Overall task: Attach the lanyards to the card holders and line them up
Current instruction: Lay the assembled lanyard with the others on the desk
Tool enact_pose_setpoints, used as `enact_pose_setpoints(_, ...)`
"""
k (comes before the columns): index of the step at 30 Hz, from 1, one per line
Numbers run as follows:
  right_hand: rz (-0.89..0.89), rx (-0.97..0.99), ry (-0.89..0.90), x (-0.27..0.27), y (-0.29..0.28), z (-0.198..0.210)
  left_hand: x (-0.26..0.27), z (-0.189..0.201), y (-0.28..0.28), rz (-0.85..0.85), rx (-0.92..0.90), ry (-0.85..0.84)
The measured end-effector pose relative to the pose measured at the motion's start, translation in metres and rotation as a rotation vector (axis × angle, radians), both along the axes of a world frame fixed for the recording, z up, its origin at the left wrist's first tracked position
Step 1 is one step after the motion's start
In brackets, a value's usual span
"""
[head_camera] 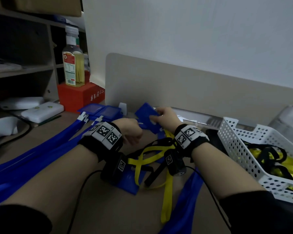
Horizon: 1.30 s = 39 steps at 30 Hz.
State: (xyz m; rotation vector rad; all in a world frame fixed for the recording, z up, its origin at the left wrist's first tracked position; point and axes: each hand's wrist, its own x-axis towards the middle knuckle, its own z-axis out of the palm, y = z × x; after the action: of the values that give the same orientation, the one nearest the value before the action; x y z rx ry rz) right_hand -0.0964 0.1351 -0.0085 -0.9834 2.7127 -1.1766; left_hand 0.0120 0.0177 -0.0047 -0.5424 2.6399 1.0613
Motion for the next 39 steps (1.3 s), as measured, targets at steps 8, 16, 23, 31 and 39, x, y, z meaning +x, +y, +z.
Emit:
enact_pose_setpoints(8,-0.007,-0.886,-0.673,0.047,0.028,0.024,0.026,0.007,0.038,-0.01,0.277,0.35)
enact_pose_setpoints(16,-0.107,-1.128,-0.868,0.078,0.054,0.008,0.053,0.0,0.062,0.065,0.445,0.602)
enact_pose_setpoints(23,-0.156,-1.3,-0.871,0.086,0.058,-0.008,0.056,-0.014,0.06,0.238,0.687,0.675)
enact_pose_setpoints(31,-0.168,-1.366,-0.818,0.086,0.052,-0.027,0.054,-0.021,0.055,0.262,0.706,0.732)
enact_pose_setpoints(39,-0.106,-1.417,-0.864,0.087,0.052,-0.028,0.053,-0.016,0.056,0.216,0.445,0.799)
